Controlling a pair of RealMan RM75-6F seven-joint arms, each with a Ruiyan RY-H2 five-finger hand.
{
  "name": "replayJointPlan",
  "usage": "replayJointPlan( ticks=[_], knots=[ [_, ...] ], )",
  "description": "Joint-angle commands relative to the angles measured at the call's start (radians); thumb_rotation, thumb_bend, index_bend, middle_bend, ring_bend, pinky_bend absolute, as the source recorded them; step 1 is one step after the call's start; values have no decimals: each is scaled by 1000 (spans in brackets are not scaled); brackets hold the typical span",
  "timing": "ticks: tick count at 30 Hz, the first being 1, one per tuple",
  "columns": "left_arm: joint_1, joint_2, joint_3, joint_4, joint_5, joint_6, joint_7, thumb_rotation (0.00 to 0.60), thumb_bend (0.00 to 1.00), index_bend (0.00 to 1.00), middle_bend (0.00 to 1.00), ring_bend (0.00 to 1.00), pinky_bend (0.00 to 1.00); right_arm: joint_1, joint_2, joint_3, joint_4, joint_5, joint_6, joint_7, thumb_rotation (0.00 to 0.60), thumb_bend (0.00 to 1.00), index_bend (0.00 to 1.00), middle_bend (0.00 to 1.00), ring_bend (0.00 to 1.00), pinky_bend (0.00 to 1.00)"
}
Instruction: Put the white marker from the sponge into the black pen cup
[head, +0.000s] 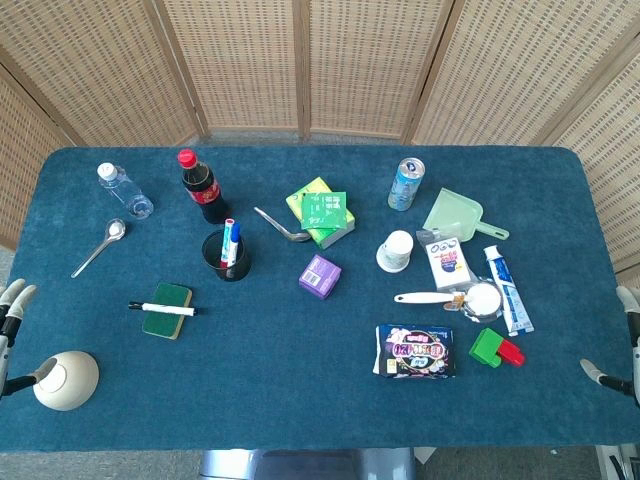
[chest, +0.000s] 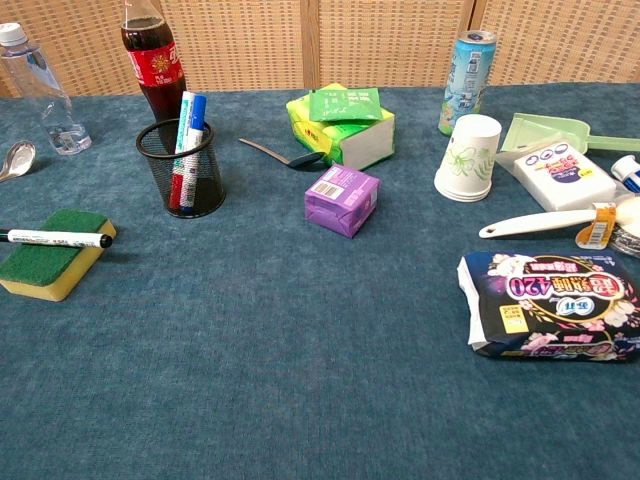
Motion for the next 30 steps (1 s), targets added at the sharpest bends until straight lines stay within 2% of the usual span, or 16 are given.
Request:
replayJointPlan(
  ticks=[1, 17, 20, 23, 26, 30],
  knots=[
    [1, 1, 0, 0, 0, 0, -3, 600, 34, 0, 0, 0, 0, 0, 1, -1, -1, -1, -1, 1, 600, 0, 57, 0, 0, 0],
    [-29, -16, -13, 40, 3, -33, -46, 600, 35, 9, 0, 0, 0, 0, 13, -1, -3, 2, -18, 37, 600, 0, 56, 0, 0, 0],
    [-43, -30, -27, 59, -8, -45, -56, 600, 42, 132, 0, 0, 0, -2, 16, -1, -3, 3, -18, 46, 600, 0, 57, 0, 0, 0],
    [-71, -38, -34, 78, -33, -99, -55, 600, 122, 230, 0, 0, 0, -2, 20, 0, -3, 5, -23, 57, 600, 0, 62, 0, 0, 0],
    [-116, -54, -45, 106, -60, -175, -58, 600, 187, 248, 0, 0, 0, -2, 23, 1, -6, 6, -24, 64, 600, 0, 68, 0, 0, 0],
    [-152, -74, -61, 132, -94, -229, -48, 600, 191, 270, 0, 0, 0, -1, 24, 1, -7, 5, -25, 66, 600, 0, 69, 0, 0, 0]
  ],
)
